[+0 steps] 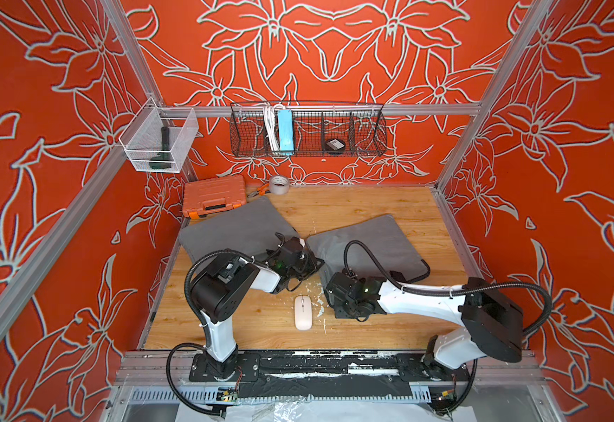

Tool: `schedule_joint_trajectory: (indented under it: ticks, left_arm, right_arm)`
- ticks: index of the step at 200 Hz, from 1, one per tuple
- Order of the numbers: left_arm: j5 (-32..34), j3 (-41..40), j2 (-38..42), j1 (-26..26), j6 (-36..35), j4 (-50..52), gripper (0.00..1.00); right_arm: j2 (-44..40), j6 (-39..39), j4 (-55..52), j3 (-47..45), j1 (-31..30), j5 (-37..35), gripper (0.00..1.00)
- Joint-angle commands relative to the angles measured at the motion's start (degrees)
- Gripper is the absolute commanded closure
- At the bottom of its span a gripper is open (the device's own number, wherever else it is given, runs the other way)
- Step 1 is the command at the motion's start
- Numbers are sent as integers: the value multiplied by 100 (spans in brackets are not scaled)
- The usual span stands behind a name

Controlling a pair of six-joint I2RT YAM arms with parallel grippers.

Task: Put the mouse into the laptop bag
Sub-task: Unzip the zipper on the zippered laptop bag.

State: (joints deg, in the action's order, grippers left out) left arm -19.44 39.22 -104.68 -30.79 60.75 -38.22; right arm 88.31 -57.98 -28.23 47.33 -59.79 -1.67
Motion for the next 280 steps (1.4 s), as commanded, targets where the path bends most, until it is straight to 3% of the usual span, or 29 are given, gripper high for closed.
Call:
schedule_joint_trajectory:
  ticks: [1, 48, 55, 66, 76, 98, 120, 198, 225, 238, 261, 280]
  left_arm:
    - [-8, -137, 31, 0, 194, -350, 100]
    - [516, -941, 915, 21, 368, -731, 99]
    - [615, -1132, 1102, -8, 413, -891, 84]
    - [870, -1386, 1410, -134, 479, -1007, 48]
    - [1144, -1517, 1686, -316, 484, -951, 31]
    - [1548, -1484, 2032, -626, 445, -573, 13]
    - [1532, -1414, 1956, -660, 464, -501, 9]
    - [903, -144, 446, -459, 27, 216, 8]
    - [561, -108, -59, -320, 257, 2, 11]
    - [404, -41, -299, -258, 305, -80, 21]
    - [184, 40, -533, -235, 371, -175, 73]
    - [150, 16, -562, -243, 398, -239, 92]
  right_arm:
    - [155, 101, 223, 317, -75, 13, 100]
    - [-203, -87, -77, 74, 643, -336, 100]
    - [-300, -91, -124, 20, 791, -404, 100]
    - [-453, -96, -172, -104, 1080, -493, 100]
    - [-590, -69, -204, -237, 1402, -460, 100]
    - [-962, -84, -492, -487, 2034, -715, 100]
    - [-1294, 19, -451, -738, 2508, -677, 100]
    - [-1264, 85, -497, -786, 2661, -553, 100]
    - [-1231, 107, -520, -768, 2674, -537, 100]
    - [-1229, 110, -496, -781, 2672, -457, 100]
    - [-1229, 102, -395, -879, 2661, -294, 100]
    - [-1274, 73, -278, -1032, 2639, -140, 100]
